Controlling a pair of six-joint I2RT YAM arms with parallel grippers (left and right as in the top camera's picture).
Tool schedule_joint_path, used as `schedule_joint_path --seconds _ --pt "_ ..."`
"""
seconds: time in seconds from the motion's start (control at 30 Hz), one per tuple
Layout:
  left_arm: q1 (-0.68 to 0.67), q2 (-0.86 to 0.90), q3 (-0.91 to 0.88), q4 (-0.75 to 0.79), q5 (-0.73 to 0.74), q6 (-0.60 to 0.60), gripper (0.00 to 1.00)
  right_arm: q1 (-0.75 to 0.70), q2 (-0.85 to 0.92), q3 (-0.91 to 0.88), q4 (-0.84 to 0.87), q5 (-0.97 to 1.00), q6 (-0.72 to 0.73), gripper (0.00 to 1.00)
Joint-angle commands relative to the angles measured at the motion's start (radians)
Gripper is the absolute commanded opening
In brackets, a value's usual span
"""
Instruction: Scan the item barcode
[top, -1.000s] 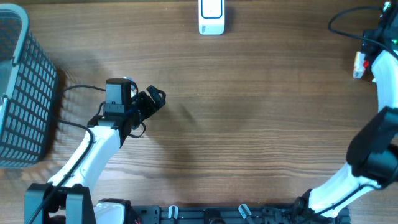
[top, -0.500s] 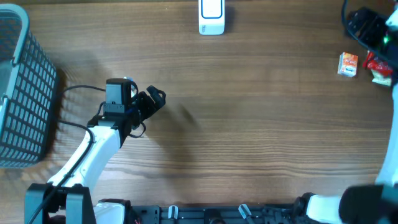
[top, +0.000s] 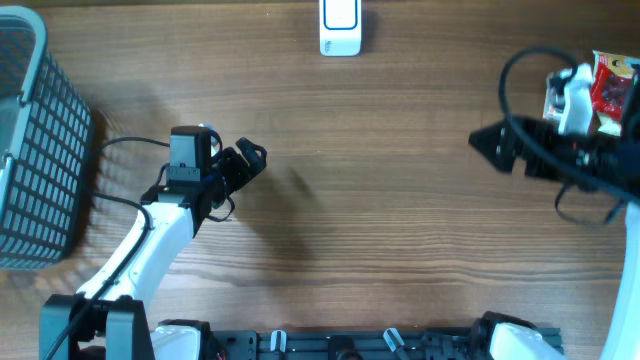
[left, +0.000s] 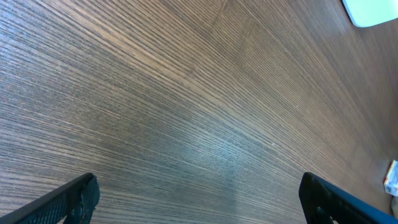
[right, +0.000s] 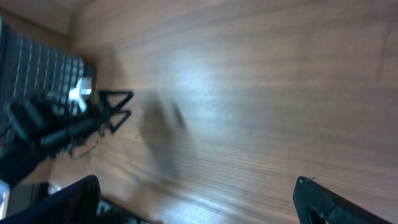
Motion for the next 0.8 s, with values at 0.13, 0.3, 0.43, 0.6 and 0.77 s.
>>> schedule_joint_path --seconds 0.13,0.3,0.43,0.6,0.77 --pt "0.005 -0.005 0.002 0.002 -0.006 0.016 1.0 0.004 -0.108 -0.08 -0.079 -0.014 0.039 1.0" --pt "0.005 -0.005 0.002 0.002 -0.006 0.015 1.0 0.004 -0.094 -0.08 -0.057 -0.002 0.188 1.0" --pt "0.005 -0.005 0.002 0.002 -0.006 0.015 1.0 0.004 -0.076 -0.08 -0.031 0.116 0.262 1.0" --pt "0.005 -0.005 0.002 0.002 -0.006 0.016 1.0 0.004 -0.06 -0.08 -0.021 0.261 0.294 1.0" --pt "0.005 -0.005 0.002 0.002 -0.006 0.015 1.0 0.004 -0.047 -0.081 -0.02 0.309 0.293 1.0"
